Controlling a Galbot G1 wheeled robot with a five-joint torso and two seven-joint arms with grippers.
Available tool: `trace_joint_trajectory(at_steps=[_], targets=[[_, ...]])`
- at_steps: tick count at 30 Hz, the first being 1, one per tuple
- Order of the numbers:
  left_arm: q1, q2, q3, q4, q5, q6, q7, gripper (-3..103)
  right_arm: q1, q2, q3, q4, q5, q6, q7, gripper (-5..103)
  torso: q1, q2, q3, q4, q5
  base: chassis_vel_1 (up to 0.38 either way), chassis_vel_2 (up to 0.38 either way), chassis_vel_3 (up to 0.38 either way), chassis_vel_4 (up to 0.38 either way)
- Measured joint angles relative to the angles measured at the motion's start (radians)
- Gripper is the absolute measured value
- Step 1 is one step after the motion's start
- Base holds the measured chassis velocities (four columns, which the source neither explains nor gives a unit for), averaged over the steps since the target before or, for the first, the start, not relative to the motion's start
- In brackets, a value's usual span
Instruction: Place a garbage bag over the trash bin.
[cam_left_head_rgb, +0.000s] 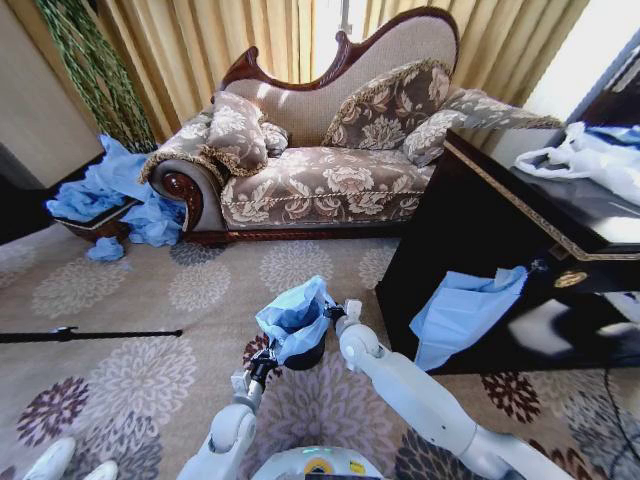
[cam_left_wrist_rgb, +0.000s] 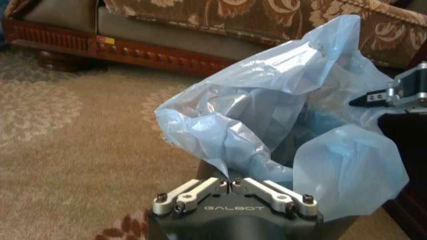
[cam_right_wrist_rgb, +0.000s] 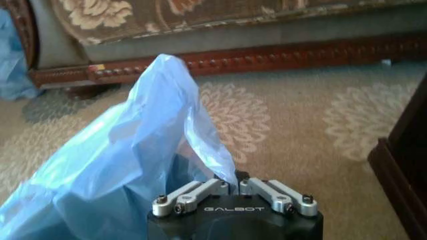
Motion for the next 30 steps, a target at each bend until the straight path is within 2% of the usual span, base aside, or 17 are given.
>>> trace_joint_trajectory(at_steps=[7,17,25,30], targets=[[0.001,-0.001,-0.001,-0.002,0.0,-0.004,0.0,0,0.021,-0.056,-0.06,0.052,-0.061,-0.047,0.001,0,0.0,0.0,0.0,-0.0001,0.0,0.0,0.0,0.0,0.0],[0.018,-0.003,-0.008,-0.015,0.0,-0.014,-0.001,0,0.06,-0.138,-0.13,0.139,-0.002,-0.113,0.06,0,0.0,0.0,0.0,0.0,0.0,0.0,0.0,0.0,0.0],[0.046,-0.007,-0.003,-0.07,0.021,-0.009,-0.012,0,0.063,-0.197,-0.154,0.166,0.009,-0.158,0.04,0,0.0,0.0,0.0,0.0,0.0001,0.0,0.0,0.0,0.0],[0.071,-0.012,0.001,-0.091,0.05,0.0,-0.015,0,0.045,-0.203,-0.152,0.164,0.007,-0.173,0.028,0,0.0,0.0,0.0,0.0001,0.0001,0.0,0.0,0.0,0.0]])
